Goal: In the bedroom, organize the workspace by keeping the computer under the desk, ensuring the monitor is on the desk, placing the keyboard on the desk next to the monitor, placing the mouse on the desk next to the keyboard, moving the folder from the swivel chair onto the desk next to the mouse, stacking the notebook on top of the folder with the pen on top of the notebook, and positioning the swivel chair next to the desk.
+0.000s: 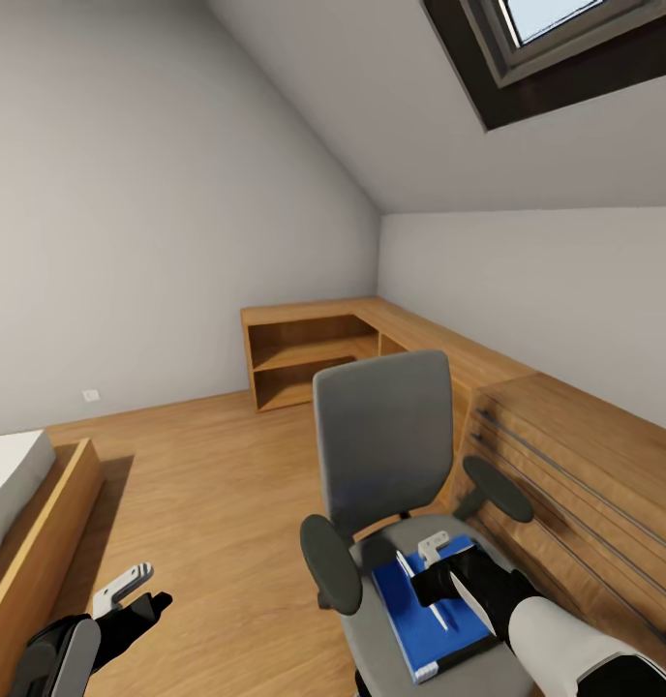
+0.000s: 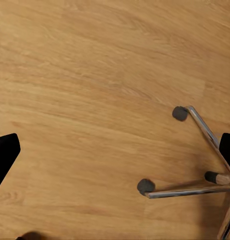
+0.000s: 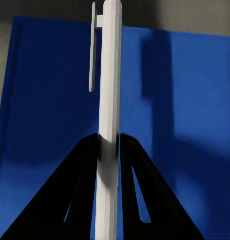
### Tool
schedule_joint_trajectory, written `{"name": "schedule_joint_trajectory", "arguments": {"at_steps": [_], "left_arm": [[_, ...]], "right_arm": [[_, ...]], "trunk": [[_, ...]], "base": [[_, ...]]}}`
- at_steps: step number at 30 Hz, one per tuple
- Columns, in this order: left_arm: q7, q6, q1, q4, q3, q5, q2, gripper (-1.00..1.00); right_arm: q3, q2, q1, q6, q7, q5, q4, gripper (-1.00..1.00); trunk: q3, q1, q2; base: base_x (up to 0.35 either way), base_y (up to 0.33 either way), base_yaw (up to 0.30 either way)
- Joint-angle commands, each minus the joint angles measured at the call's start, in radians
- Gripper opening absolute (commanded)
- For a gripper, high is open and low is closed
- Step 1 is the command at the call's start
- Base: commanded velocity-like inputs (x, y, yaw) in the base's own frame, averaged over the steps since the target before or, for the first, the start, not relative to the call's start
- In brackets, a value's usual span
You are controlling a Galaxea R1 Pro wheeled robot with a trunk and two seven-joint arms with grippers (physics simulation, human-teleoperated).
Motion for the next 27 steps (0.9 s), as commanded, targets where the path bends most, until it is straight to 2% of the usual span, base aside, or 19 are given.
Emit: {"name": "schedule_joint_trajectory", "arguments": {"at_steps": [1,17,24,27], "left_arm": [[0.008,0.004,-0.001,0.0,0.0,0.01,0.0,1.0],[0.008,0.004,0.0,0.021,-0.001,0.009,0.0,1.0],[0.009,0.005,-0.001,0.022,-0.001,0.009,0.0,1.0],[0.01,0.005,-0.001,0.041,-0.002,0.008,0.0,1.0]], "right_arm": [[0.003,-0.001,0.0,0.007,0.005,-0.004,-0.003,-1.0],[-0.005,-0.002,0.0,0.019,0.003,-0.009,-0.01,-1.0],[-0.007,-0.001,0.0,0.02,0.006,-0.013,-0.011,-1.0],[-0.037,-0.004,0.0,0.021,0.006,-0.015,-0.047,-1.0]], "trunk": [[0.002,-0.004,0.007],[0.052,-0.066,0.119],[0.074,-0.092,0.168],[0.084,-0.104,0.189]], "base": [[-0.174,0.0,0.0],[-0.32,0.0,0.0],[-0.092,0.0,0.0],[-0.006,0.0,0.0]]}}
